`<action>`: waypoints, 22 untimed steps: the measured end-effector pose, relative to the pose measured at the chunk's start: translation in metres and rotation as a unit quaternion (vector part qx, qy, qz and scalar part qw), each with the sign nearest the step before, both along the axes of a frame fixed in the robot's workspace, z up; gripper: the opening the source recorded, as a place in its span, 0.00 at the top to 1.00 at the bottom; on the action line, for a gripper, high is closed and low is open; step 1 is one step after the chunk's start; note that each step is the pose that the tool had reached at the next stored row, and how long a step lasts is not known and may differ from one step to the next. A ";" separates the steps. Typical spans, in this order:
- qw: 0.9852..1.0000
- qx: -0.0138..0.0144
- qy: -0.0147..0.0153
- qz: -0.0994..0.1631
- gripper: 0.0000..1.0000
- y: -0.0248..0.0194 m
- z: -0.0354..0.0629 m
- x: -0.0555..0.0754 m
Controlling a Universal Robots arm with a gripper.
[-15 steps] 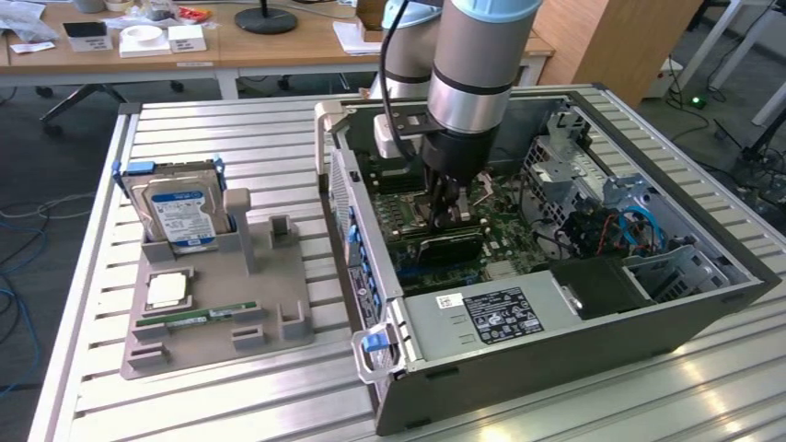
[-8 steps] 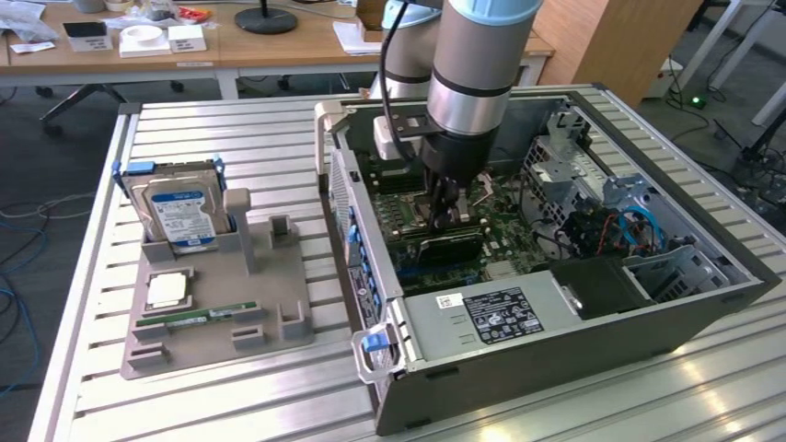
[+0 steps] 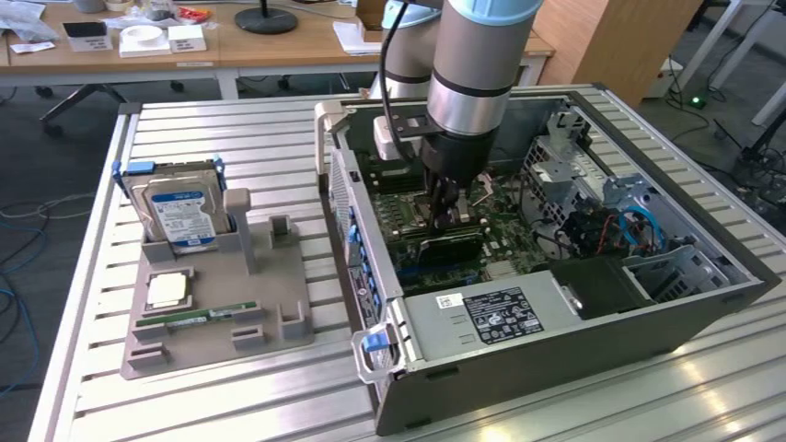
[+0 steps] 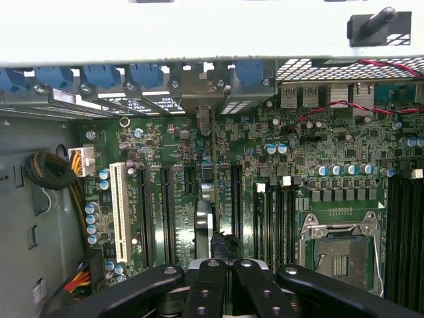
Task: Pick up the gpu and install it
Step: 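Press down on the gpu until it lock into place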
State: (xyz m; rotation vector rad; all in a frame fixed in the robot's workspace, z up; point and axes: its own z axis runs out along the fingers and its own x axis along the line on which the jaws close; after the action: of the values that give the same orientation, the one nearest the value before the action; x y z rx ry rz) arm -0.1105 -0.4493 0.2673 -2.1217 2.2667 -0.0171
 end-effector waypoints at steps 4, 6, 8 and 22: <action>1.000 0.000 0.000 0.000 0.89 0.0000 -0.0001 0.000; 1.000 0.000 0.000 0.000 0.89 0.0000 -0.0001 0.000; 1.000 0.000 0.000 0.000 0.89 -0.0002 -0.0003 0.000; 1.000 0.000 0.000 0.000 0.89 -0.0007 -0.0021 0.000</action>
State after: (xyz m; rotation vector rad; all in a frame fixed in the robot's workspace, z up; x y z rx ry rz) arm -0.1105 -0.4499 0.2652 -2.1217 2.2668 -0.0171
